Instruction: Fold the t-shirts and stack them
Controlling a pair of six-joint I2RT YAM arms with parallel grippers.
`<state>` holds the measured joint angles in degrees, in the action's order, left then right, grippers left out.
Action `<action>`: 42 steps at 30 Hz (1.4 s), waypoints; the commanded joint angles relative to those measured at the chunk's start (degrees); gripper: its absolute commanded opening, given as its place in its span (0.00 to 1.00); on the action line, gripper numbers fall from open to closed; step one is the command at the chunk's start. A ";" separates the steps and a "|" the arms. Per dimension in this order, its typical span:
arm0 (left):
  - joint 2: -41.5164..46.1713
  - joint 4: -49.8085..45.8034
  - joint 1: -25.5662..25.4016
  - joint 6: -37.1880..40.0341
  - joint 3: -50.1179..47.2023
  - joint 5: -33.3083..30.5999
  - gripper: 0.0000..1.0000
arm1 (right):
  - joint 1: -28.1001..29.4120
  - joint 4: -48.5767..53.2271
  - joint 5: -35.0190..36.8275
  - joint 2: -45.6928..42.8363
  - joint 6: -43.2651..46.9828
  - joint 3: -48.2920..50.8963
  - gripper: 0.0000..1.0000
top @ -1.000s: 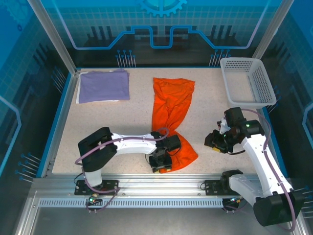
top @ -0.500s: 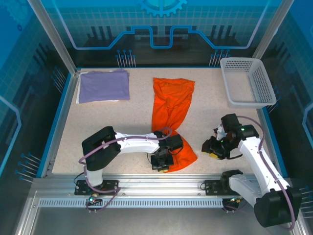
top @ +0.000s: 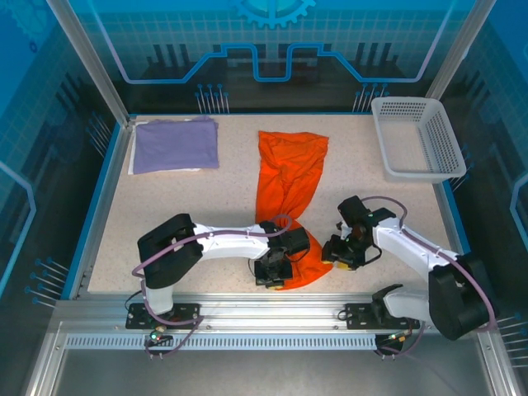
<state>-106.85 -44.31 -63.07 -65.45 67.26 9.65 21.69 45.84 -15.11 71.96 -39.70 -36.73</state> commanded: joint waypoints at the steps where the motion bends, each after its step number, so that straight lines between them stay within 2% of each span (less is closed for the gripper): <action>1: 0.40 -2.27 -0.04 1.34 -0.82 -3.77 0.01 | -0.57 -3.02 1.74 2.30 -0.63 0.05 0.47; 8: 0.66 -2.66 0.01 1.81 -0.73 -3.93 0.01 | -0.69 -7.07 1.88 4.83 -1.87 4.06 0.41; 11: 0.75 -2.53 -0.04 2.08 -0.82 -3.84 0.01 | -0.61 -10.46 -0.27 6.57 -2.76 6.47 0.34; 18: 1.13 -2.69 -0.03 2.98 -1.02 -3.97 0.01 | -0.34 -12.07 -0.43 5.34 -3.93 7.69 0.31; 24: 1.68 -2.53 -0.03 3.57 -1.45 -4.29 0.01 | -0.24 -12.00 -1.80 5.33 -3.85 7.36 0.11; 27: 1.71 -2.51 -0.03 4.02 -1.10 -4.30 0.01 | -0.16 -10.30 -2.16 3.67 -3.88 7.31 0.07; 32: 2.90 -5.12 -0.76 4.34 1.95 -4.82 0.00 | 0.28 -0.31 -2.65 -5.58 -4.64 6.33 0.00; 35: 4.67 -6.42 -1.82 3.56 3.80 -4.86 0.00 | 0.43 9.20 -3.56 -14.49 -6.74 6.22 0.00; 42: 8.39 -9.61 -3.15 1.51 5.88 -2.88 0.00 | 1.23 28.57 -7.41 -38.59 -18.64 8.45 0.00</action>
<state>-100.75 -49.67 -65.80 -63.00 71.46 6.26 21.98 60.90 -19.59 38.98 -51.62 -30.06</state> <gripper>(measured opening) 0.065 0.047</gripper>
